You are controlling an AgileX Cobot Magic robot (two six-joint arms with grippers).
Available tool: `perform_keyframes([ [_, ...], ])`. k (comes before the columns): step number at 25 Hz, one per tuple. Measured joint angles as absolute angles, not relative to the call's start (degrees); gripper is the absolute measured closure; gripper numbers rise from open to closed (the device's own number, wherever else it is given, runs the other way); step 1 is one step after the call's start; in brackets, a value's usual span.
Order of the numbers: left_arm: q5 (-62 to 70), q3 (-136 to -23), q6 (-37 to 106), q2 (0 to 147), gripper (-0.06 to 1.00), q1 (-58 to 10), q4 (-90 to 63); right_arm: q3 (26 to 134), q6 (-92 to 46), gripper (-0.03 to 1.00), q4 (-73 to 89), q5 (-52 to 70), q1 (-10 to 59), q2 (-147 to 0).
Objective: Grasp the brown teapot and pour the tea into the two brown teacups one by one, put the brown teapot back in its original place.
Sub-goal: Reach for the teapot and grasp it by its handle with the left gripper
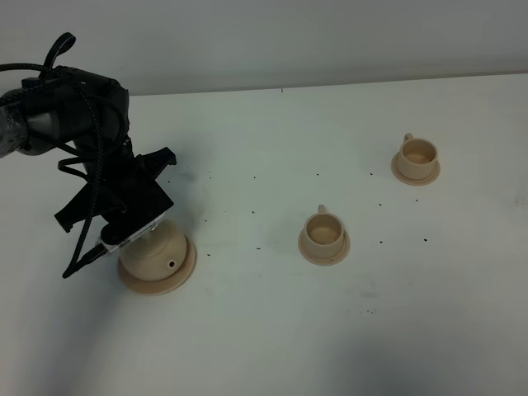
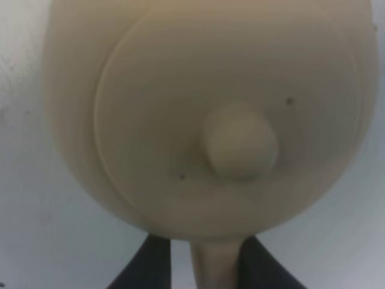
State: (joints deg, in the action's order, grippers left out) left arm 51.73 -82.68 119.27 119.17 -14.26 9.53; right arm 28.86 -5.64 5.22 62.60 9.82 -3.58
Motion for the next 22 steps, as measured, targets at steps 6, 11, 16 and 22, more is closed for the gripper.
perform_keyframes([
  [6, 51.7, -82.7, 119.2, 119.2, 0.76, -14.3, 9.5, 28.9, -5.6, 0.73, 5.2, 62.6, 9.8, -3.6],
  [11, 51.8, -82.7, 119.2, 119.2, 0.82, -14.3, 9.4, 28.9, -5.6, 0.73, 5.2, 62.6, 9.8, -3.6],
  [16, 52.5, -82.7, 119.2, 119.2, 0.82, -14.3, 8.9, 28.9, -5.6, 0.73, 5.2, 62.6, 9.8, -3.6],
  [22, 52.7, -82.7, 118.9, 119.2, 0.82, -14.3, 7.7, 28.9, -5.6, 0.73, 5.2, 62.6, 9.8, -3.6],
])
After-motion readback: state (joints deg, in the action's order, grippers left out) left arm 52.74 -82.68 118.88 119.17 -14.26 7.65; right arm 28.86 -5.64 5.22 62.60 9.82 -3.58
